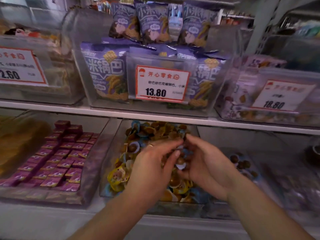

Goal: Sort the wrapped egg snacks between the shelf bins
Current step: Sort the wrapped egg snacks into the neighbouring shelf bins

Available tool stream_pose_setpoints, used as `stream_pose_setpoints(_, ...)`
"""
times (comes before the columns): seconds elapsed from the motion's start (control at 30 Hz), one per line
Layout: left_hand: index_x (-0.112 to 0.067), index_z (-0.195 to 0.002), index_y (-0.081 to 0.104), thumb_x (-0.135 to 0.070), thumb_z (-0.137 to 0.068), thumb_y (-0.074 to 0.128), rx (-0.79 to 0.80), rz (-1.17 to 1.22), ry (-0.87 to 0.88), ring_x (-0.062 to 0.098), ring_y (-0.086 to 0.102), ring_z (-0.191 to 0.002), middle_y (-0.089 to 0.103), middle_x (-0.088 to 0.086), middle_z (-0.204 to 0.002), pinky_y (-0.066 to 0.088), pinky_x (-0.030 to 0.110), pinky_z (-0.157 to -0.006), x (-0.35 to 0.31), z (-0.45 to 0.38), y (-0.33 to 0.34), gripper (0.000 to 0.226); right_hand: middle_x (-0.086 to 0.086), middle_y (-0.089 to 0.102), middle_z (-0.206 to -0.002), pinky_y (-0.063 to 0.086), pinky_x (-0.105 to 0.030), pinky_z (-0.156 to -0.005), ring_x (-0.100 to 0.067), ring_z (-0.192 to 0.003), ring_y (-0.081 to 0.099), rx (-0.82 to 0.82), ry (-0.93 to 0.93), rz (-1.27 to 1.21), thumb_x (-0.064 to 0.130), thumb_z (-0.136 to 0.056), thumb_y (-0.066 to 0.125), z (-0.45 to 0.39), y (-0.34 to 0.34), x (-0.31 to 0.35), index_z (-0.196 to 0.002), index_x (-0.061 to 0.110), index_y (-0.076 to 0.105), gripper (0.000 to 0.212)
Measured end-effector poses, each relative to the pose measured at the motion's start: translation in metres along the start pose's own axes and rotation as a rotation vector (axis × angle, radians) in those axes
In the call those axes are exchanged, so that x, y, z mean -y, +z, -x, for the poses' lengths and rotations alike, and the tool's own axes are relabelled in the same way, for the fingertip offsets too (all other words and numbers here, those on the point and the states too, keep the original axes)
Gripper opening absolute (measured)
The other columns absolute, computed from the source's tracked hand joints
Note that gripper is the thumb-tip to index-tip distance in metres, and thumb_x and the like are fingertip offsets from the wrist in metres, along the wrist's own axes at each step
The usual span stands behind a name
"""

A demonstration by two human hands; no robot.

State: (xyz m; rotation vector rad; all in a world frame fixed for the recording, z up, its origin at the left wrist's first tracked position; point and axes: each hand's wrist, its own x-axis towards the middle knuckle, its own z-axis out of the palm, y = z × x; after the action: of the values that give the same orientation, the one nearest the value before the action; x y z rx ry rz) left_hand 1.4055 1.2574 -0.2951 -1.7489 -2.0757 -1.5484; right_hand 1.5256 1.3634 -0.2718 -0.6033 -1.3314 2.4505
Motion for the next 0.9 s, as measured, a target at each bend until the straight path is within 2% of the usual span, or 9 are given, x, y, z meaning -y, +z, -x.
stream_pose_setpoints(0.07,-0.029,-0.145,0.049,-0.026,-0.099,0.048,0.145,-0.017,0.054,0.002,0.036,-0.141,0.049,-0.012,-0.147,0.036,0.033,-0.114,-0.004,0.004,0.011,0.046,-0.008,0.070,-0.102,0.051,-0.025,-0.059,-0.012,-0.075,0.063,-0.026,-0.053,0.046,0.034,-0.096,0.059,0.004,-0.002,0.001,-0.116,0.009,0.071,0.034)
stream_pose_setpoints(0.13,-0.033,-0.152,0.027,-0.029,-0.101,0.042,0.251,0.081,0.081,0.002,0.014,-0.150,0.025,-0.016,-0.160,0.021,0.030,-0.122,-0.007,0.008,0.020,0.054,-0.009,0.070,-0.092,0.048,-0.021,-0.051,-0.013,-0.069,0.064,-0.133,-0.128,0.085,0.025,-0.088,0.066,0.009,-0.007,0.007,-0.110,0.005,0.071,0.031)
stream_pose_setpoints(0.2,-0.037,-0.153,0.018,-0.034,-0.100,0.045,0.276,0.309,0.015,-0.001,0.011,-0.149,0.016,-0.025,-0.161,0.016,0.026,-0.122,-0.011,0.013,0.025,0.060,-0.008,0.070,-0.085,0.046,-0.021,-0.047,-0.017,-0.069,0.067,-0.176,-0.199,0.098,0.018,-0.082,0.067,0.019,-0.019,0.018,-0.107,0.005,0.070,0.028)
stream_pose_setpoints(0.27,-0.040,-0.152,0.028,-0.036,-0.096,0.050,0.179,0.449,-0.157,-0.002,0.026,-0.145,0.031,-0.028,-0.155,0.027,0.034,-0.120,-0.008,0.012,0.025,0.061,-0.006,0.070,-0.081,0.045,-0.021,-0.046,-0.019,-0.070,0.069,-0.233,-0.246,0.191,0.014,-0.084,0.067,0.033,-0.037,0.034,-0.107,0.007,0.070,0.024)
stream_pose_setpoints(0.33,-0.042,-0.141,0.048,-0.032,-0.095,0.051,0.080,0.286,-0.163,-0.002,0.043,-0.134,0.051,-0.025,-0.141,0.040,0.039,-0.112,0.004,0.007,0.024,0.047,-0.002,0.072,-0.080,0.050,-0.023,-0.051,-0.016,-0.072,0.070,-0.349,-0.242,0.500,0.010,-0.091,0.065,0.047,-0.063,0.048,-0.106,0.015,0.073,0.018)
stream_pose_setpoints(0.47,-0.037,-0.121,0.064,-0.026,-0.098,0.049,0.171,-0.041,-0.088,-0.003,0.055,-0.116,0.059,-0.027,-0.122,0.048,0.027,-0.099,0.031,0.005,0.022,0.030,-0.001,0.075,-0.107,0.055,-0.028,-0.086,-0.013,-0.096,0.069,-0.445,0.024,1.109,0.014,-0.095,0.062,0.067,-0.125,0.061,-0.118,0.025,0.070,0.027)
stream_pose_setpoints(0.57,-0.032,-0.120,0.066,-0.038,-0.095,0.043,0.272,-0.157,-0.023,0.006,0.056,-0.119,0.062,-0.017,-0.122,0.048,0.033,-0.100,0.035,0.010,0.024,0.035,-0.004,0.073,-0.114,0.052,-0.033,-0.092,-0.021,-0.109,0.067,-0.495,0.170,1.113,0.024,-0.096,0.063,0.074,-0.158,0.058,-0.116,0.024,0.070,0.022)
stream_pose_setpoints(0.77,-0.018,-0.117,0.070,-0.024,-0.095,0.050,0.159,-0.209,0.132,0.013,0.055,-0.126,0.066,-0.007,-0.122,0.046,0.048,-0.102,0.019,0.004,0.012,0.031,-0.010,0.077,-0.097,0.055,-0.036,-0.093,-0.021,-0.095,0.072,-0.585,-0.210,0.848,0.006,-0.097,0.056,0.049,-0.142,0.051,-0.094,0.023,0.071,0.023)
stream_pose_setpoints(0.9,-0.036,-0.106,0.071,-0.018,-0.094,0.057,-0.118,-0.102,-0.106,-0.003,0.064,-0.095,0.071,-0.018,-0.102,0.051,0.020,-0.081,0.014,0.018,-0.034,0.025,0.010,0.077,-0.084,0.055,-0.025,-0.078,-0.014,-0.087,0.072,-0.486,-0.477,0.951,0.000,-0.093,0.055,0.018,-0.086,0.033,-0.087,0.029,0.070,0.034)
